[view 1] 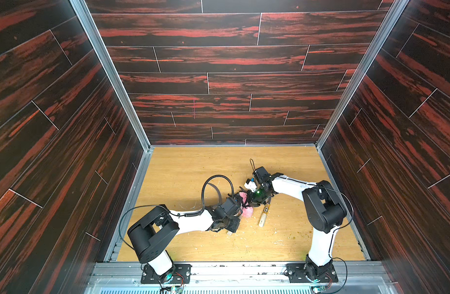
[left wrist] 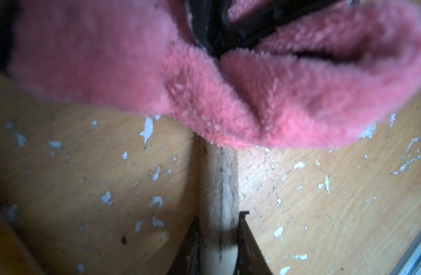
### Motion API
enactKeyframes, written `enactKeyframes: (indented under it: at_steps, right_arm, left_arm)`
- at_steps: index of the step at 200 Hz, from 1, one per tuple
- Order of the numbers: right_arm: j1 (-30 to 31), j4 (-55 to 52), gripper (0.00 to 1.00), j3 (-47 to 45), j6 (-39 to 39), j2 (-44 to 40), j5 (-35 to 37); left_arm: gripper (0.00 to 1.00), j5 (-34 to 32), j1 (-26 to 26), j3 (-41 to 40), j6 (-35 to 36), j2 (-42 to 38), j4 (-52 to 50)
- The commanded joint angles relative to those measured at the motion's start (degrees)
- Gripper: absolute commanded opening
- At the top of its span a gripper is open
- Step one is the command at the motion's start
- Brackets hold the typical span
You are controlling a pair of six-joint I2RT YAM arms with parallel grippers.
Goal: Wipe small sickles with rags
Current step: Wipe the small sickle.
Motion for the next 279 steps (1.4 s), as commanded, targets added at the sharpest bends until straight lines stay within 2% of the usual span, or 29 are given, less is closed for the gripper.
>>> enactKeyframes:
  at_steps: [1,63,135,209,221,247,279]
  right_arm:
    - [-1.0,-0.3,0.0,1.8,0.2,4.8,7.8]
    - [-4.9,-2.7,0.0,11.8,0.4,11.8,9.0]
    - [-9.6,-4.4,0.0,20.4,0.7,15.2,10.5]
    - [-11.3,-3.7,0.0,28.7,4.5,19.3,6.8]
    - [-11.9,-2.0,0.0,28.7,6.2,19.5,5.3]
    - [-13.7,5.1,0.0,26.3,11.8,18.7,-6.3]
    - [-15.9,24.2,0.0,18.6,24.6,16.2,-23.3]
  left_arm:
    - [0.04,1.0,-0.5,-1.9,0.0,-1.2,-1.7]
    - [0.03,1.8,-0.7,-3.4,-1.1,-1.3,-0.7]
    - [0.03,1.6,-1.2,-4.1,-1.9,-1.5,-0.4]
    - [0.03,1.7,-2.5,-4.0,-2.8,-1.1,0.1]
    - [0.03,1.7,-2.6,-4.0,-2.7,-1.1,0.1]
    - [0.03,1.6,-3.0,-3.9,-2.8,-0.8,0.0]
    - [0.03,1.3,-3.2,-3.5,-2.7,-0.5,0.0]
